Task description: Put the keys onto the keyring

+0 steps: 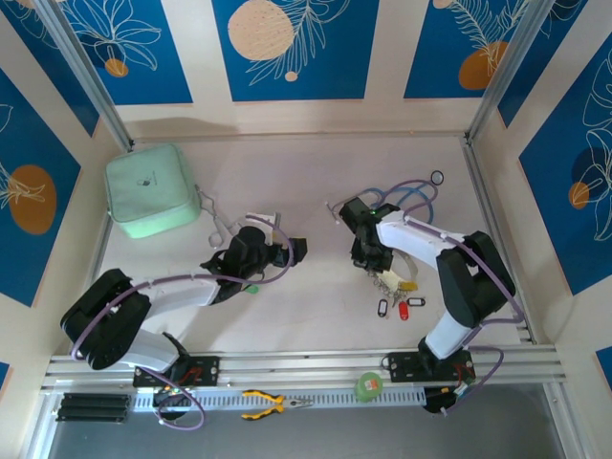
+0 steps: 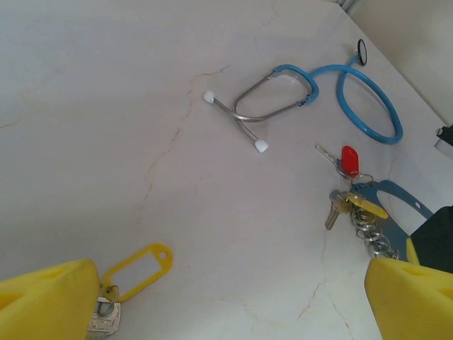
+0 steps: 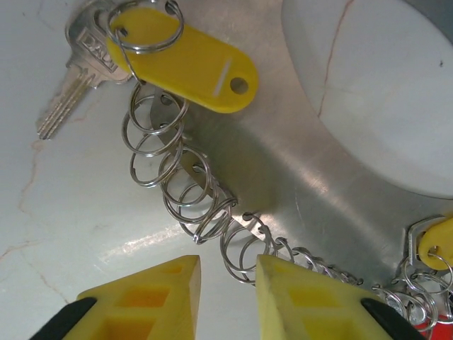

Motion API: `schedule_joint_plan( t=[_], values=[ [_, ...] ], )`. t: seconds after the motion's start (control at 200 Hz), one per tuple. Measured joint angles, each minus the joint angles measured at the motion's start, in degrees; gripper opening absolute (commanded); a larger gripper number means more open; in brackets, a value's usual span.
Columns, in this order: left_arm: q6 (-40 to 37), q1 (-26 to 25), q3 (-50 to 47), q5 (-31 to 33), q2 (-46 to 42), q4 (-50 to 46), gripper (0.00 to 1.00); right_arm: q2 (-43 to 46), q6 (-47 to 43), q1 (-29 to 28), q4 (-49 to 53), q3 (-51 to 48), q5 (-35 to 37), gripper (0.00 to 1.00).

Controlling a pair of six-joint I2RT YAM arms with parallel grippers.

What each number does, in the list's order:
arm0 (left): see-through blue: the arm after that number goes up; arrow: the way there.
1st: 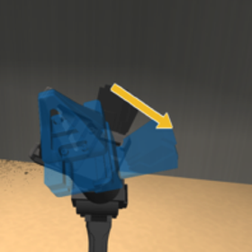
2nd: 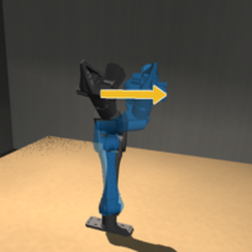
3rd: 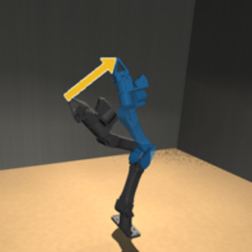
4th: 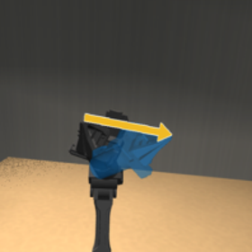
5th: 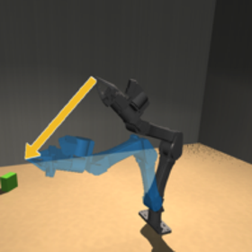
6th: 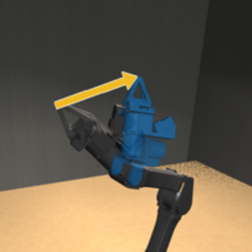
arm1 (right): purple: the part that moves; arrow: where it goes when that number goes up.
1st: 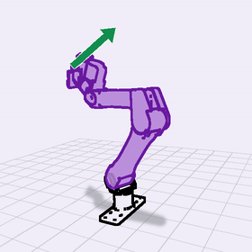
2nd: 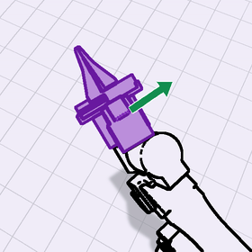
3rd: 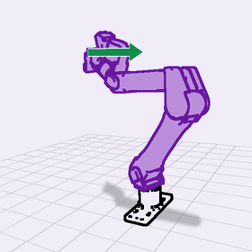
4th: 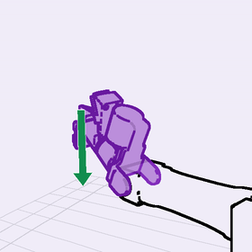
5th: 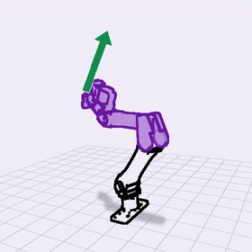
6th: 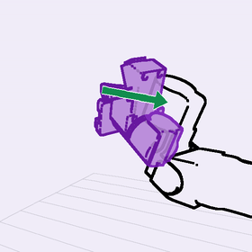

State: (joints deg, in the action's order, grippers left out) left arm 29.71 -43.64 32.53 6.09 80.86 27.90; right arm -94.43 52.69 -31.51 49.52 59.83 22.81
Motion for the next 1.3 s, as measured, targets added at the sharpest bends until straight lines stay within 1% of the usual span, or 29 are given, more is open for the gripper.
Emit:
schedule_joint_plan(
  t=[0.205,0.325,0.405,0.64,0.755,1.3],
  values=[
    [0.02,0.00,0.00,0.02,0.00,0.00,0.96,-1.46,-0.07,-0.76,-0.02,0.59,0.39,0.33],
    [0.02,0.00,0.00,0.02,0.00,-0.02,0.95,-2.32,-0.11,-0.79,0.00,0.61,0.61,0.33],
    [0.02,0.00,0.00,0.15,0.00,-0.02,0.95,-2.99,-0.17,-0.79,0.07,0.66,1.29,0.31],
    [0.02,-0.07,0.00,0.66,0.00,-0.02,0.95,-3.41,-0.76,-0.79,0.70,0.94,2.75,0.20],
    [0.02,-0.11,0.00,0.87,0.00,-0.02,0.95,-3.39,-0.96,-0.79,1.07,0.94,2.97,0.18],
    [0.02,-0.15,0.15,1.07,0.00,-0.09,0.95,-3.23,-1.66,-0.50,0.66,0.92,2.95,0.17]
  ],
)
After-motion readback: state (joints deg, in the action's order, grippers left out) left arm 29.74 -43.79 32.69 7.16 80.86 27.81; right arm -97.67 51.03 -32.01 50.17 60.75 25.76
